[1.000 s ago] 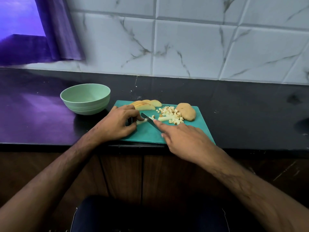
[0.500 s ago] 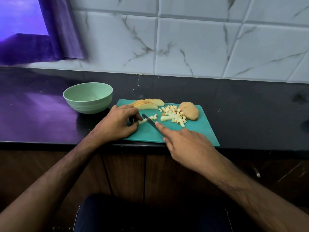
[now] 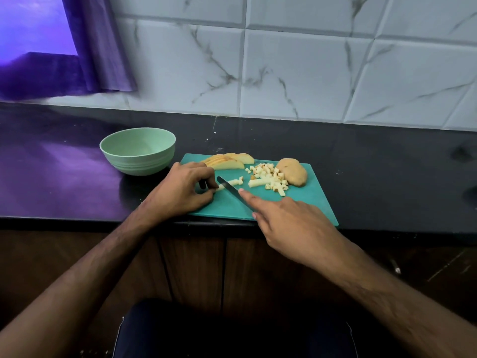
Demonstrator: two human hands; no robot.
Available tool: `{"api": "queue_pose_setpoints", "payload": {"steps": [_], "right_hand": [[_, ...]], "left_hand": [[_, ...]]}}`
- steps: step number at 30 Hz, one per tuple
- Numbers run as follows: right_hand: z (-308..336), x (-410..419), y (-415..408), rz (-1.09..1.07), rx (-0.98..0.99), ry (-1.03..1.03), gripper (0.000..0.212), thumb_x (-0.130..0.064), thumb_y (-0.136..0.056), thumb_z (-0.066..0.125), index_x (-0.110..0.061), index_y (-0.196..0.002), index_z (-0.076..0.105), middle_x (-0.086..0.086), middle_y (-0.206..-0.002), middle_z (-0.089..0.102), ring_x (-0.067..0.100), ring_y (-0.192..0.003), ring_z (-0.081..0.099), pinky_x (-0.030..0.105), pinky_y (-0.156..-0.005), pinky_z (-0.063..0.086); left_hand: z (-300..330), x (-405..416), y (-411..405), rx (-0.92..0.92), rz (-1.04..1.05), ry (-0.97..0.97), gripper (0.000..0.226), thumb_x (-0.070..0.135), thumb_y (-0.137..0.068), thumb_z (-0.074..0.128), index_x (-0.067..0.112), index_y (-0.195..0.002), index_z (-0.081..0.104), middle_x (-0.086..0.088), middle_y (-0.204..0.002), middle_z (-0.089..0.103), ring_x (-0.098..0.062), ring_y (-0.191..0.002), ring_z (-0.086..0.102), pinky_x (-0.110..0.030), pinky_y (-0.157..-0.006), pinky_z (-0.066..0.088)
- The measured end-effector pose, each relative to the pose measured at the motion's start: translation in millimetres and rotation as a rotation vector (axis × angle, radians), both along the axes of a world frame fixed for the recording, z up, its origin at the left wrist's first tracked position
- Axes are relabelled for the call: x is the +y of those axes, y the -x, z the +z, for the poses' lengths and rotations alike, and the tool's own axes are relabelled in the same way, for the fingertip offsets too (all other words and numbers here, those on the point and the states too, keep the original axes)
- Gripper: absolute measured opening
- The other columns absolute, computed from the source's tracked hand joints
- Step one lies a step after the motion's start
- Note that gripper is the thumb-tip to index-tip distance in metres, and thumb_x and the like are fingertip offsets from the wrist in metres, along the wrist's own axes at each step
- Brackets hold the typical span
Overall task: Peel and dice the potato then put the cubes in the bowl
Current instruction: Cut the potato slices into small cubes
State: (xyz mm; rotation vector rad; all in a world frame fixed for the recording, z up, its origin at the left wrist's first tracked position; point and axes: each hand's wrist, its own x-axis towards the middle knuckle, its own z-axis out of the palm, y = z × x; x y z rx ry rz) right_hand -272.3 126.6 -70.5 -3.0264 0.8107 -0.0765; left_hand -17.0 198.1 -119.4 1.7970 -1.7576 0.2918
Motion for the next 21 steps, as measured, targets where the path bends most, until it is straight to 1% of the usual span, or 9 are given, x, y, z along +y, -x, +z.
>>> {"api": "queue_pose_setpoints", "payload": {"steps": [5,8,11,12,15,18,21], "right_hand": [[-7.9,1.7,-7.0,-0.012,-0.002,0.042,0.054,-0.04,-0.111,0.025,-0.044,-0.16,0.004,-0.007,-0.073,0.041,0.006,-0.062,0.038,0.03,-0.054,0.032],[-2.7,-3.9,-12.6,-0.013,-0.004,-0.002,0.052,-0.039,-0.111,0.026,-0.045,-0.16,0.01,-0.007,-0.074,0.044,0.006,-0.064,0.04,0.032,-0.058,0.034],[2.4,-11.0,-15.7,-0.009,-0.006,-0.036,0.05,-0.041,-0.11,0.028,-0.048,-0.158,0.014,-0.008,-0.077,0.043,0.006,-0.066,0.04,0.034,-0.064,0.037],[3.8,-11.7,-14.9,-0.009,-0.014,-0.037,0.05,-0.042,-0.11,0.028,-0.049,-0.158,0.014,-0.008,-0.077,0.042,0.007,-0.066,0.039,0.034,-0.063,0.036],[7.0,-10.0,-8.6,-0.001,-0.052,-0.02,0.05,-0.042,-0.11,0.028,-0.052,-0.157,0.013,-0.008,-0.074,0.042,0.006,-0.063,0.039,0.029,-0.054,0.03],[3.8,-3.0,-3.8,0.008,-0.039,-0.01,0.051,-0.041,-0.11,0.027,-0.051,-0.158,0.01,-0.007,-0.074,0.044,0.006,-0.063,0.04,0.027,-0.052,0.029],[-6.8,0.7,-6.8,0.013,-0.026,-0.016,0.053,-0.04,-0.11,0.027,-0.046,-0.16,0.007,-0.007,-0.075,0.046,0.006,-0.062,0.042,0.026,-0.054,0.032]], "left_hand": [[0.9,0.4,0.4,-0.002,-0.005,0.005,0.003,0.034,-0.08,0.066,0.032,-0.078,0.065,0.026,-0.079,0.056,0.006,-0.081,0.055,-0.038,-0.073,0.046],[1.5,0.7,0.9,-0.006,-0.001,0.0,0.004,0.035,-0.079,0.065,0.034,-0.077,0.062,0.026,-0.079,0.056,0.008,-0.081,0.054,-0.039,-0.074,0.046],[1.8,1.5,1.4,-0.011,0.007,-0.009,0.006,0.037,-0.079,0.065,0.038,-0.078,0.059,0.025,-0.079,0.057,0.003,-0.082,0.054,-0.041,-0.075,0.045],[1.4,1.6,1.2,-0.014,0.011,-0.009,0.008,0.036,-0.08,0.067,0.038,-0.078,0.059,0.025,-0.079,0.057,0.001,-0.082,0.054,-0.042,-0.075,0.045],[0.5,1.2,1.7,-0.02,0.038,-0.01,0.016,0.026,-0.08,0.077,0.033,-0.079,0.063,0.024,-0.078,0.056,-0.002,-0.083,0.055,-0.041,-0.077,0.042],[0.6,0.9,2.2,-0.022,0.046,-0.003,0.019,0.023,-0.079,0.08,0.032,-0.078,0.064,0.027,-0.078,0.055,0.0,-0.083,0.054,-0.039,-0.077,0.04],[0.5,1.1,1.4,-0.018,0.033,-0.001,0.019,0.024,-0.079,0.08,0.033,-0.077,0.064,0.027,-0.077,0.055,0.0,-0.084,0.054,-0.039,-0.076,0.04]]}}
